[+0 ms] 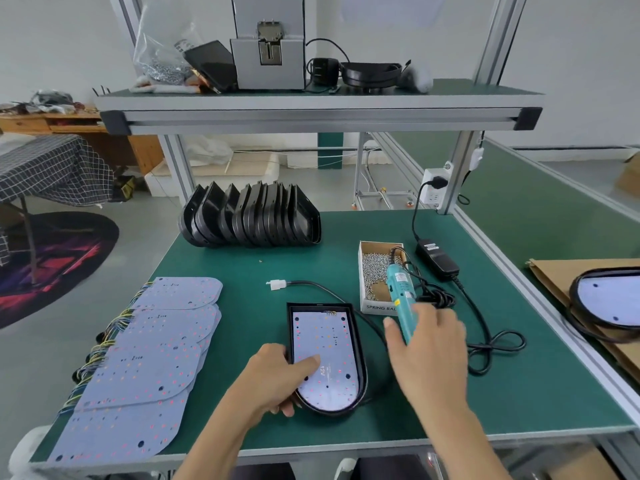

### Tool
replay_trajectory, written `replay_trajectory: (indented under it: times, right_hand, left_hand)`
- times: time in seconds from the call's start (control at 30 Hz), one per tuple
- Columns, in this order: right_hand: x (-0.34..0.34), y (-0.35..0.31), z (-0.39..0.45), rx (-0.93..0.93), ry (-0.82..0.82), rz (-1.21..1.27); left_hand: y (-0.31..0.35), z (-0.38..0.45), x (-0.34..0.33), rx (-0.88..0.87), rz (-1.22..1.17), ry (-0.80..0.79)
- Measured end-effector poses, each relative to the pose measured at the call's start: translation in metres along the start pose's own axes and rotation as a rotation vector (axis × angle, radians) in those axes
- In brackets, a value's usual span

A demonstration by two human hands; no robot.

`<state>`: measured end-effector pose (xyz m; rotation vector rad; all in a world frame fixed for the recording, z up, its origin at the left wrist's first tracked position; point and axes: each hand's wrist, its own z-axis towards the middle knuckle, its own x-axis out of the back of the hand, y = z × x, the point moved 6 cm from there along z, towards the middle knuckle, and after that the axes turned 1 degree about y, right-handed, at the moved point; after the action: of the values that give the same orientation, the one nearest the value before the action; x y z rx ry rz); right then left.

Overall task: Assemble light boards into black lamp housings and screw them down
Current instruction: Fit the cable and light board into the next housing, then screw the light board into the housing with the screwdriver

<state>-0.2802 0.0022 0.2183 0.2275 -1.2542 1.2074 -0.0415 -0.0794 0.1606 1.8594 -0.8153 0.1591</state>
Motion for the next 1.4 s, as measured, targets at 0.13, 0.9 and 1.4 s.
replay_trajectory:
  times: [0.13, 0.9, 1.4]
  right_hand:
    - [-0.013, 0.021, 0.024, -0.158, -0.292, -0.138]
    - [-0.048, 0.04, 0.007, -0.614, -0.448, 1.981]
    - [-0.053, 0.041, -0.001, -0.696, -0.444, 1.915]
  left_hand:
    - [0.002, -0.008, 0.01, 0.024, 0.043, 0.121]
    - [0.205, 0.109, -0.094, -0.608, 1.001, 0.163]
    - [0.203, 0.14, -0.13, -0.598, 1.092, 0.168]
